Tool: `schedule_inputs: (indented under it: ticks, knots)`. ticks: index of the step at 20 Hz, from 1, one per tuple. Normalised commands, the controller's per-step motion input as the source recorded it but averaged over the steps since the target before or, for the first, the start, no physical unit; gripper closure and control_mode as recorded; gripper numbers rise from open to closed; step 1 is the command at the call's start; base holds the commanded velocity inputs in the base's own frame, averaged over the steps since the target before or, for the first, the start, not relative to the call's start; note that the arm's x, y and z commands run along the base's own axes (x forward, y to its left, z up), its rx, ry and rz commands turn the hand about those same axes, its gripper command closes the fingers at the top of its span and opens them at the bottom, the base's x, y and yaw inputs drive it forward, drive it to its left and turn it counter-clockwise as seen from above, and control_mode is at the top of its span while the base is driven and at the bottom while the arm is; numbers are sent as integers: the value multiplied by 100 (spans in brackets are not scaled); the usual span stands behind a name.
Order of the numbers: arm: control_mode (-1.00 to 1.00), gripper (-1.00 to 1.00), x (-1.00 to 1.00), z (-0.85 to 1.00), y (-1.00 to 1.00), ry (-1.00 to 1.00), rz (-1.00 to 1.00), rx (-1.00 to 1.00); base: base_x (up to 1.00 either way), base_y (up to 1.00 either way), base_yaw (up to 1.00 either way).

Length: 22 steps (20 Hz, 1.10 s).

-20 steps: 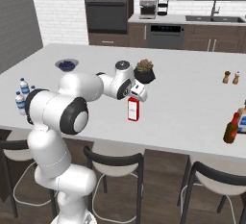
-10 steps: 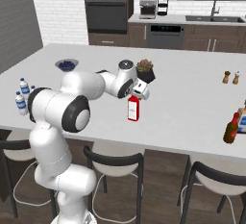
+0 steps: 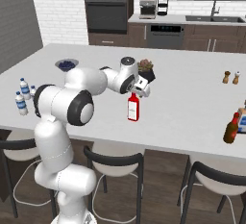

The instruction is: Move the plastic bottles in the middle to the plastics group, and the glass bottles in the middle to the glass group.

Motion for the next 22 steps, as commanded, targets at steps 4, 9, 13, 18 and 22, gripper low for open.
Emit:
schedule_inputs:
  ticks: [4, 9, 13, 18, 22]
  knots:
    - [-100, -100, 15, -1, 0, 7, 1, 0, 0, 0, 0]
    - [-100, -100, 1, 0, 0, 3, 1, 0, 0, 0, 0]
    - [-100, -100, 0, 0, 0, 0, 0, 0, 0, 0, 0]
    - [-100, 100, 0, 0, 0, 0, 0, 0, 0, 0, 0]
    - [-100, 100, -5, 0, 0, 0, 0, 0, 0, 0, 0]
